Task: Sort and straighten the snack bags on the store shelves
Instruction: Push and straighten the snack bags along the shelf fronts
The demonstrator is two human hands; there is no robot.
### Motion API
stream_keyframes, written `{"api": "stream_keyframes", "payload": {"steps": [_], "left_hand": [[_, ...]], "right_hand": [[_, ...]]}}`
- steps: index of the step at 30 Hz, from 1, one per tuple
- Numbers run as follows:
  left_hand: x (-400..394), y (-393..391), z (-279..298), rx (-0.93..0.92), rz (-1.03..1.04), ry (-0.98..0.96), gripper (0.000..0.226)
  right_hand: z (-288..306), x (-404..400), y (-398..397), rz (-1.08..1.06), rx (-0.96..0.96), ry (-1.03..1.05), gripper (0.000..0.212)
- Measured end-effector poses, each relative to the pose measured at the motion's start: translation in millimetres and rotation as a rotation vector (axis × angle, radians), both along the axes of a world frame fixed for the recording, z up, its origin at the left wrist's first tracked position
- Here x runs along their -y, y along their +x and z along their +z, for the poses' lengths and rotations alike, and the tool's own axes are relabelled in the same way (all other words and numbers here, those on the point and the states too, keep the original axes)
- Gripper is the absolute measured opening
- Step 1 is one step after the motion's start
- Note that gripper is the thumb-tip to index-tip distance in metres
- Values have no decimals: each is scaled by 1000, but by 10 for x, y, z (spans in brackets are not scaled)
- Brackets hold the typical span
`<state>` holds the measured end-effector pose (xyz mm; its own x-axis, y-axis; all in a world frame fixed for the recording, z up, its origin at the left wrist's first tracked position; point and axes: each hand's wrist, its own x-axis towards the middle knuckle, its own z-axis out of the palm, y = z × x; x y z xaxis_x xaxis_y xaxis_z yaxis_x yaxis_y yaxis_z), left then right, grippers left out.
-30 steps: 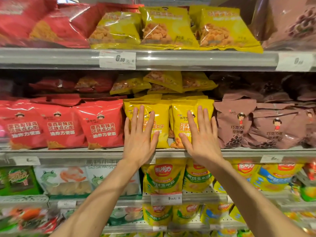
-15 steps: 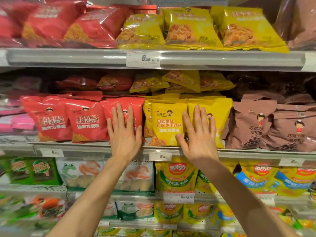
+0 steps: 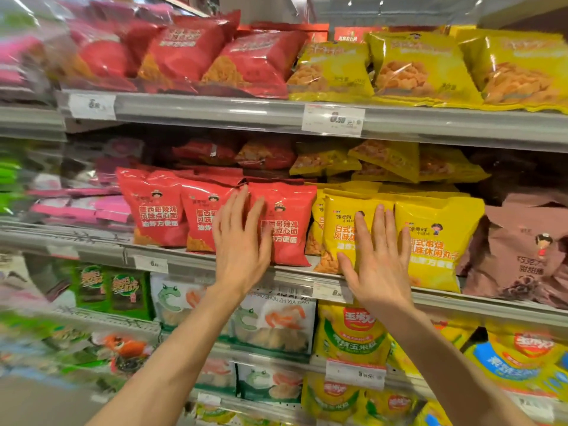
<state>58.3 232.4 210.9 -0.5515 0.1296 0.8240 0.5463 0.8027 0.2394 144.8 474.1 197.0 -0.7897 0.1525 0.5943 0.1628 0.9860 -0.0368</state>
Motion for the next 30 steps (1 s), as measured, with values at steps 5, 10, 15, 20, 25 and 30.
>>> {"api": "stream_keyframes", "payload": {"steps": [5, 10, 15, 20, 25, 30], "left_hand": [[449, -335, -21, 218, 203, -47, 69], [516, -552, -78, 293, 170, -180, 73], [530, -493, -12, 291, 137, -124, 72], [452, -204, 96, 95, 39, 121, 56], [49, 102, 72, 4, -208, 52, 44], [-263, 96, -97, 151, -204, -134, 54]], "right_hand": [[-4, 182, -123, 4, 8, -1, 79], [-39, 192, -156, 4, 11, -22, 78], [-13, 185, -136, 36, 12, -39, 78], [70, 169, -68, 108, 42, -115, 79], [171, 122, 133, 120, -47, -172, 78], [15, -191, 423, -140, -154, -260, 77]]}}
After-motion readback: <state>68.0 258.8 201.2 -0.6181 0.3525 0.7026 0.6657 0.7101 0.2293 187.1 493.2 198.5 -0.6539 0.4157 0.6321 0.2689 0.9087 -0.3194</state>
